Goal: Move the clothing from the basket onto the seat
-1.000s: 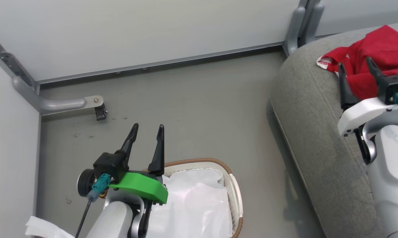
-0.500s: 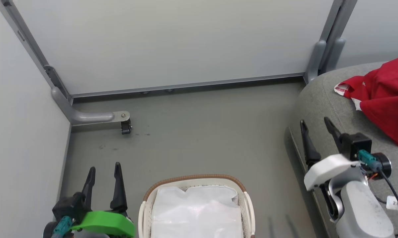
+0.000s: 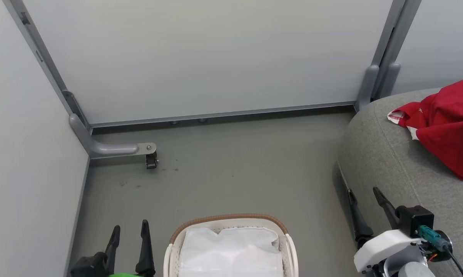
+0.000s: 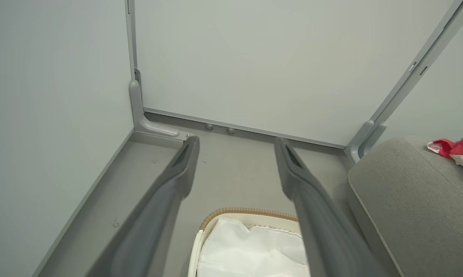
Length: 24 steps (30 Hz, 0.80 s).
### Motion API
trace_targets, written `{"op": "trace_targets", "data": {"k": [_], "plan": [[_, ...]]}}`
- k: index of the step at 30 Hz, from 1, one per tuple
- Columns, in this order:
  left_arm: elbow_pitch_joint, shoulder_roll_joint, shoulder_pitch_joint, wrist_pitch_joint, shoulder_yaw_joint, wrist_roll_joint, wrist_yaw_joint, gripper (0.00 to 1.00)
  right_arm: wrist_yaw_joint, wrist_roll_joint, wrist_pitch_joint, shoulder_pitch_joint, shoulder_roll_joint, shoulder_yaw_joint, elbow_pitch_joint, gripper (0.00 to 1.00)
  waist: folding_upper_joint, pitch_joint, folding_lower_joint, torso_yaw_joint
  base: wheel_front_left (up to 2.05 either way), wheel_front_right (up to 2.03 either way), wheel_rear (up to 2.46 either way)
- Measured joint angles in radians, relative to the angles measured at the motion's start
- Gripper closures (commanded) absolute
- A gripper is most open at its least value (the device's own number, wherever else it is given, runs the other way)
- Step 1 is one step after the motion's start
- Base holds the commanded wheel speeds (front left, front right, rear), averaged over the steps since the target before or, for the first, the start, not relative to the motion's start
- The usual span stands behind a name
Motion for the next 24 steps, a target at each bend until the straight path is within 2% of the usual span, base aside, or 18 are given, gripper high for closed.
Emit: {"op": "trace_targets", "data": {"k": [24], "plan": [[0.025,-0.003,0.000,0.000,-0.016,-0.008,-0.004,0.00,0.000,0.007,0.000,0.029,0.000,-0.001,-0.013,0.00,0.0000,-0.007,0.0000,0.006,0.00,0.00,0.00]]}}
